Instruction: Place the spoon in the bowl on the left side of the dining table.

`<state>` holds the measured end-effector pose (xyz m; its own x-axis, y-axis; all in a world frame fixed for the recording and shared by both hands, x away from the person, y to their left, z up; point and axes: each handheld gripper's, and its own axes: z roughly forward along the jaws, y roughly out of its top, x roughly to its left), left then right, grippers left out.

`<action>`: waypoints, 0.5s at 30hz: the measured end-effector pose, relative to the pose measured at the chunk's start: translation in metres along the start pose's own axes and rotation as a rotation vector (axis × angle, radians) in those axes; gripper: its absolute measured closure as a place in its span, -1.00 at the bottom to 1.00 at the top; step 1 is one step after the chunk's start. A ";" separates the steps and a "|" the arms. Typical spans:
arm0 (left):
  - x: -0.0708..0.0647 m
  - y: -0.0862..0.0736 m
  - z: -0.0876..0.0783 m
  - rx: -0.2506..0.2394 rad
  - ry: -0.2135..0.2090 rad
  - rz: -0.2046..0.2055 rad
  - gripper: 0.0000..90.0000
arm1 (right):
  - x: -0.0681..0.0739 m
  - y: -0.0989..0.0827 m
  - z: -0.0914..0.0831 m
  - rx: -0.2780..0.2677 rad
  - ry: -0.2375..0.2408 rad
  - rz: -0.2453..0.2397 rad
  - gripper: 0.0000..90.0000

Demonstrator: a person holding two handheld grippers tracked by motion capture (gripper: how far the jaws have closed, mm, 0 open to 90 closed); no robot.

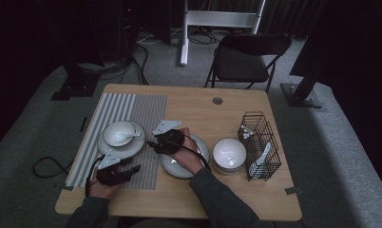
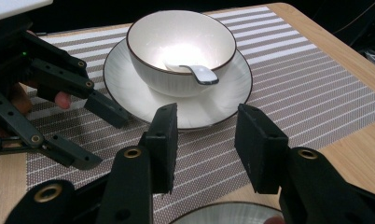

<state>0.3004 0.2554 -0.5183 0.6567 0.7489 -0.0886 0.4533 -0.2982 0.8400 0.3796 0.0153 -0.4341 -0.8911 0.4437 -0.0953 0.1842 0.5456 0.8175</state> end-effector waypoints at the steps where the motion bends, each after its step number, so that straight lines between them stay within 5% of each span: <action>1: 0.000 0.000 0.000 0.000 0.000 0.000 0.07 | 0.000 0.000 -0.001 -0.001 -0.001 0.003 0.31; 15: 0.000 -0.001 -0.001 0.001 0.003 0.003 0.07 | 0.005 0.000 -0.007 -0.018 0.017 0.000 0.21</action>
<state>0.2994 0.2557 -0.5183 0.6567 0.7494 -0.0844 0.4516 -0.3012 0.8399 0.3719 0.0125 -0.4303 -0.8980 0.4314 -0.0859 0.1768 0.5328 0.8276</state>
